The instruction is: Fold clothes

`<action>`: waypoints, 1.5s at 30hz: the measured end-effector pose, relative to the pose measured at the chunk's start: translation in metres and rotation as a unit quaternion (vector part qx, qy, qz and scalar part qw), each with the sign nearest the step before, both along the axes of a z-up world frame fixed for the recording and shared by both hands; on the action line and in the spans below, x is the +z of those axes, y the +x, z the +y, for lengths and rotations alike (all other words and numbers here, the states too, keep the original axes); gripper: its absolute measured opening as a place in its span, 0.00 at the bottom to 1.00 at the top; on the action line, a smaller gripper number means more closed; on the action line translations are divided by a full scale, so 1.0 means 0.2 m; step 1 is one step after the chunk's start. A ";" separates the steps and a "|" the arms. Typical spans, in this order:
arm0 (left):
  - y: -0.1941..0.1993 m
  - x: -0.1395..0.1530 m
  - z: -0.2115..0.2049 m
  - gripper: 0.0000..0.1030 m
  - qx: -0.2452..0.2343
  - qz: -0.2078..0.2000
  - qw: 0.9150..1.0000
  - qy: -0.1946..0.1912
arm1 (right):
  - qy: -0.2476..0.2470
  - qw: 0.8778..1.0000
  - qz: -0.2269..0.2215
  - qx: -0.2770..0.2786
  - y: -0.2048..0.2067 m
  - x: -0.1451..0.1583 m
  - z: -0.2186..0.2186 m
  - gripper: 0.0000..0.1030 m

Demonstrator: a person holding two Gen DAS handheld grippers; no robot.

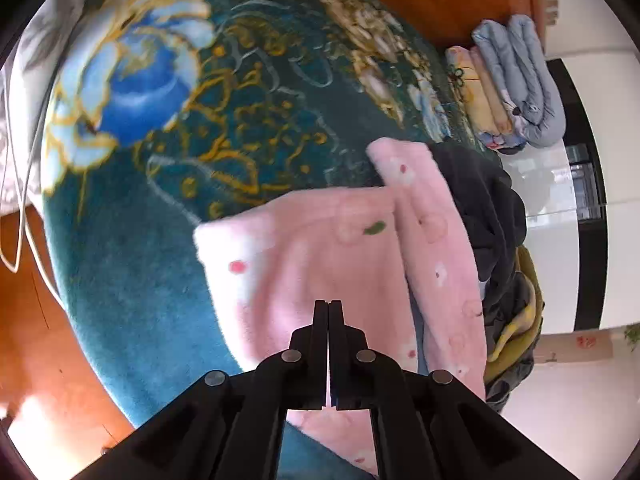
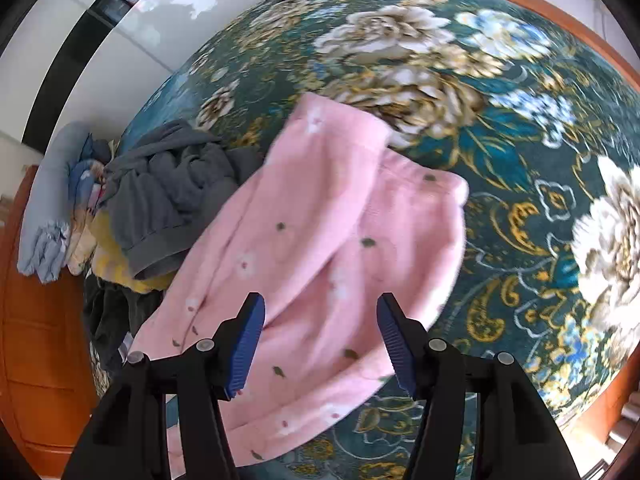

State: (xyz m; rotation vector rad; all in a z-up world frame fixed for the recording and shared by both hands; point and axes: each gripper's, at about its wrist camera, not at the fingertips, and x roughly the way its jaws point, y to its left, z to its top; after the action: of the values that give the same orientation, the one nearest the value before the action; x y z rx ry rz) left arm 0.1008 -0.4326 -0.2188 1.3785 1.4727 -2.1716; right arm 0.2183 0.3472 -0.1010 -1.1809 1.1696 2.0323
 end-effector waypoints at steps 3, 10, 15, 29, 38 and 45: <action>0.02 -0.03 -0.02 0.01 0.009 -0.011 1.000 0.002 | -0.023 0.999 0.005 -0.024 0.10 -0.07 0.06 0.58; 0.04 -0.05 -0.07 0.04 0.020 -0.053 0.998 -0.039 | -0.060 0.996 -0.015 -0.057 0.21 -0.25 0.15 0.58; 0.01 -0.10 -0.09 0.04 0.021 -0.064 0.997 -0.044 | -0.061 0.996 -0.025 -0.053 0.14 -0.26 0.14 0.58; 0.00 -0.10 -0.11 0.04 0.000 -0.044 0.998 -0.043 | -0.020 0.998 -0.058 -0.011 -0.08 -0.18 -0.06 0.58; 0.07 0.04 -0.17 0.00 0.040 0.027 0.998 -0.029 | -0.024 0.999 -0.041 -0.006 -0.08 -0.17 -0.07 0.58; 0.12 0.08 -0.21 0.00 0.056 0.031 0.997 -0.032 | -0.043 0.998 -0.030 -0.041 0.03 -0.22 0.03 0.58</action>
State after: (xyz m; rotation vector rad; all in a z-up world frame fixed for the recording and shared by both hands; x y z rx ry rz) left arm 0.1249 -0.4743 -0.2025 1.1888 1.4513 -2.1883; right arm 0.2249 0.3531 -0.1453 -1.2071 1.2660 1.8898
